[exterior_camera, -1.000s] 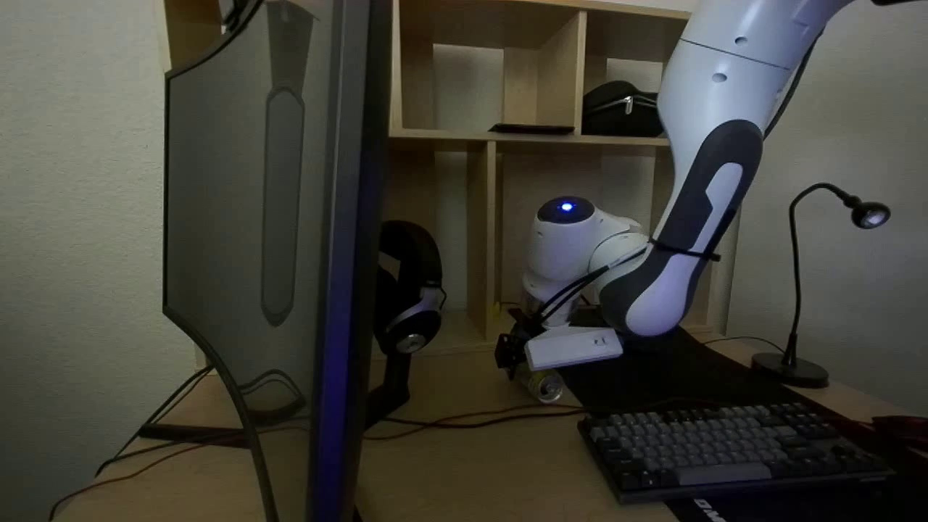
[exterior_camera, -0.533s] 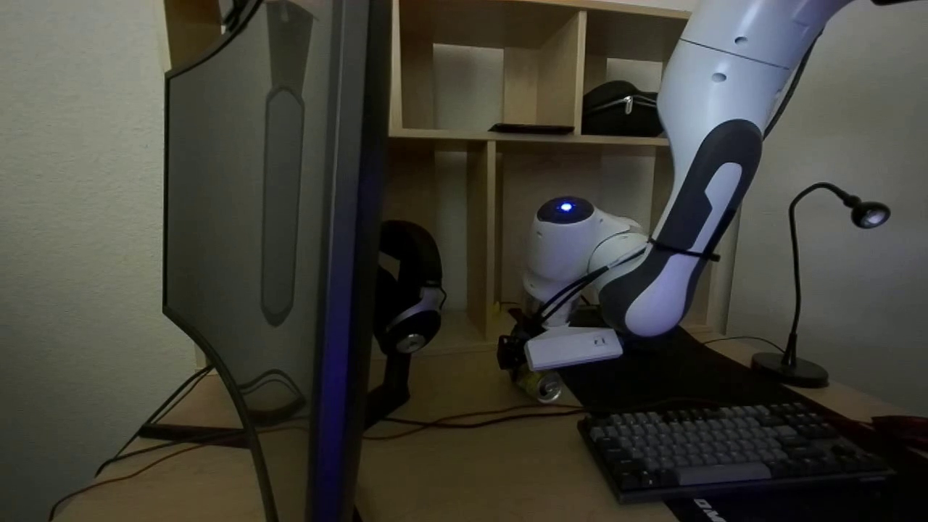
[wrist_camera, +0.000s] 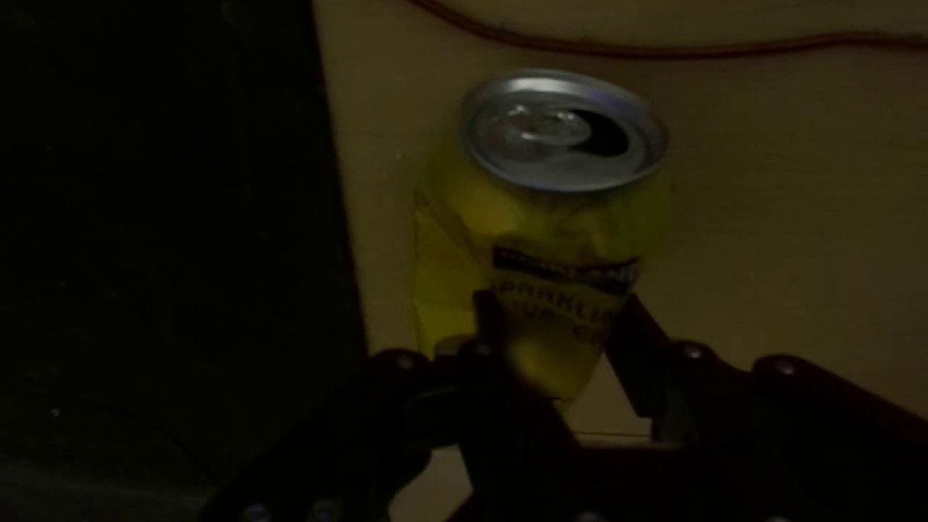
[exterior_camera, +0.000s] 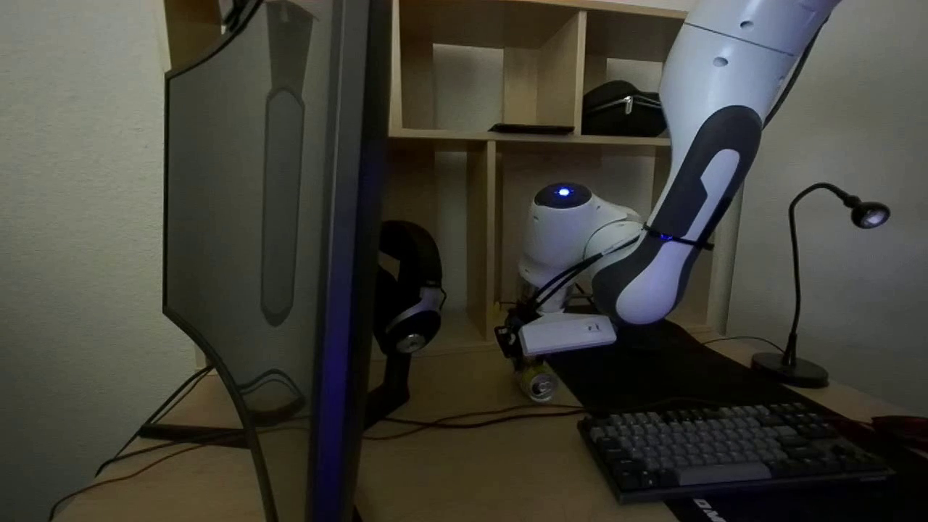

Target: Place the yellow can upright

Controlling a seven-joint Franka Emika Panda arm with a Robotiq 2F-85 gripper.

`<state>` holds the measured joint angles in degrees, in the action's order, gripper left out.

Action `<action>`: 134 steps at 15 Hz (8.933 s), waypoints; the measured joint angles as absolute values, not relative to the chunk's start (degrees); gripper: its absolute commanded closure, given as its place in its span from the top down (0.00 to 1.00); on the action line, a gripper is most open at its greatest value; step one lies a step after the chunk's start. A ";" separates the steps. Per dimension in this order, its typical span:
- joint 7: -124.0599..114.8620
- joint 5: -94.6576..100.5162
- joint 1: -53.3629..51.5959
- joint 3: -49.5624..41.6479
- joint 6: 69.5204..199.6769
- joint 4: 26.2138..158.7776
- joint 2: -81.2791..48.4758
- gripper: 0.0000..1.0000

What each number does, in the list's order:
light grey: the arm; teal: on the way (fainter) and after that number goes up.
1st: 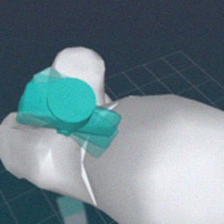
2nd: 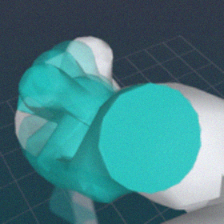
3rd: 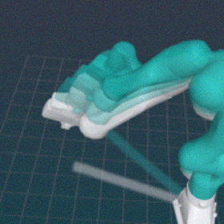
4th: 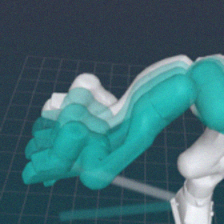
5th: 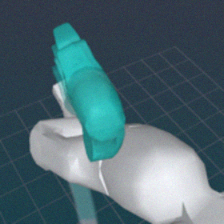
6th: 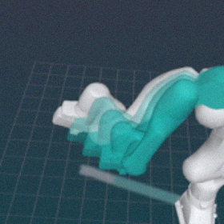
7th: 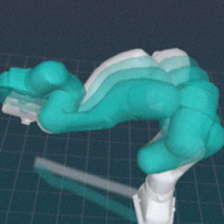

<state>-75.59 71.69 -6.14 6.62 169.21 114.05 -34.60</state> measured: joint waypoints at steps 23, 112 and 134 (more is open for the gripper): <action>-52.01 24.86 -23.48 -6.60 157.19 118.03 -31.25 1.00; -27.46 -82.36 2.83 4.80 96.66 92.70 -50.43 0.45; -33.89 -85.40 1.81 3.77 94.00 93.48 -49.83 0.45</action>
